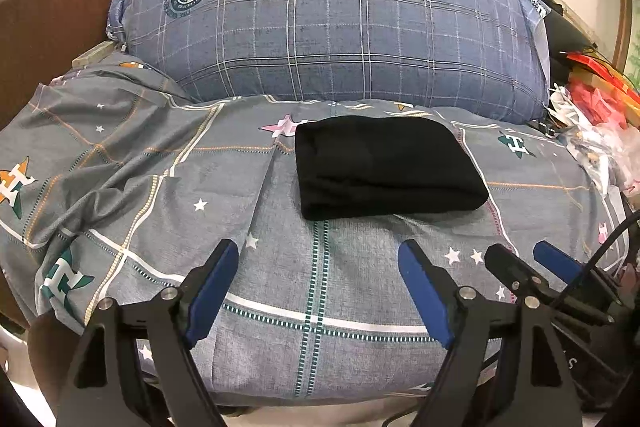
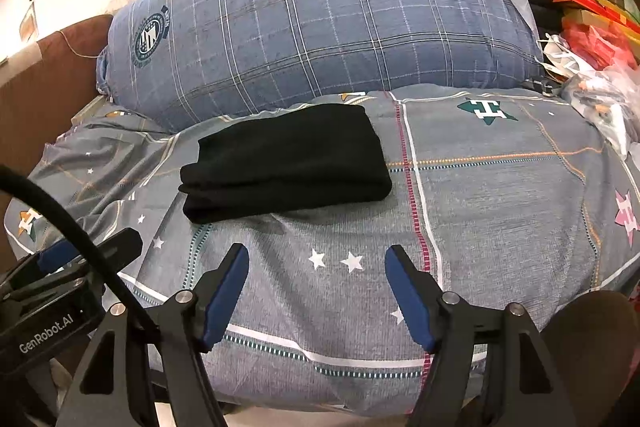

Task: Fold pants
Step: 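Withdraw both open grippers from the folded pants, then grasp the folded pants edge with the right gripper while the left gripper grasps beside it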

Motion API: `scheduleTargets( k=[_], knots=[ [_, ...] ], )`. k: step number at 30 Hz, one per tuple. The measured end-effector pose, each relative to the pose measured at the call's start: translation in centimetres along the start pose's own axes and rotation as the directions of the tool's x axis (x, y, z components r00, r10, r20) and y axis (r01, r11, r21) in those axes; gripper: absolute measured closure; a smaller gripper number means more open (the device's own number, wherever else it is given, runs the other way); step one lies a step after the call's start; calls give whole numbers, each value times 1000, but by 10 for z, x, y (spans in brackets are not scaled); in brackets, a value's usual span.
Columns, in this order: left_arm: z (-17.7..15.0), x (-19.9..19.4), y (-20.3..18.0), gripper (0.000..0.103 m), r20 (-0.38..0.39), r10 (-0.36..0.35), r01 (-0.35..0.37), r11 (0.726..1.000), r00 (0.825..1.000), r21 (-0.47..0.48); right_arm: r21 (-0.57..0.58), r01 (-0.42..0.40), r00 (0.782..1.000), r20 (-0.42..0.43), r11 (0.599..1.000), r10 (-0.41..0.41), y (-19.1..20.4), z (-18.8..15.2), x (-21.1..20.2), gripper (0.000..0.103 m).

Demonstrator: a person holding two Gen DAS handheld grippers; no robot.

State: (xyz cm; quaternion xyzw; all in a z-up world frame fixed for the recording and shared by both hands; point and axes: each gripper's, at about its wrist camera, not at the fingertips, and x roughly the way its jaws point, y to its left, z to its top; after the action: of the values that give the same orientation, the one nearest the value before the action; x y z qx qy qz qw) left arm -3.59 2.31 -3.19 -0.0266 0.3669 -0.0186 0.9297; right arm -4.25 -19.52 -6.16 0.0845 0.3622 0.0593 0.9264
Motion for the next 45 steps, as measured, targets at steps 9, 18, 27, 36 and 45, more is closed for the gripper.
scheduleTargets(
  k=[9, 18, 27, 36, 45],
  knots=[
    [-3, -1, -4, 22, 5, -18, 18, 1000, 1000, 8, -10, 4, 1000, -18, 1000, -4, 2, -1, 4, 26],
    [-4, -2, -4, 21, 10, -21, 21, 1000, 1000, 12, -12, 10, 1000, -20, 1000, -10, 3, -1, 5, 25],
    [-4, -2, -5, 21, 13, -21, 21, 1000, 1000, 9, -18, 14, 1000, -19, 1000, -15, 2, -2, 5, 23],
    [-6, -1, -5, 21, 3, -20, 20, 1000, 1000, -7, -17, 17, 999, -33, 1000, -18, 0, -3, 8, 22],
    [-9, 5, -4, 21, -11, -16, 16, 1000, 1000, -22, -15, 26, 998, -50, 1000, -27, 0, -5, 12, 21]
  ],
)
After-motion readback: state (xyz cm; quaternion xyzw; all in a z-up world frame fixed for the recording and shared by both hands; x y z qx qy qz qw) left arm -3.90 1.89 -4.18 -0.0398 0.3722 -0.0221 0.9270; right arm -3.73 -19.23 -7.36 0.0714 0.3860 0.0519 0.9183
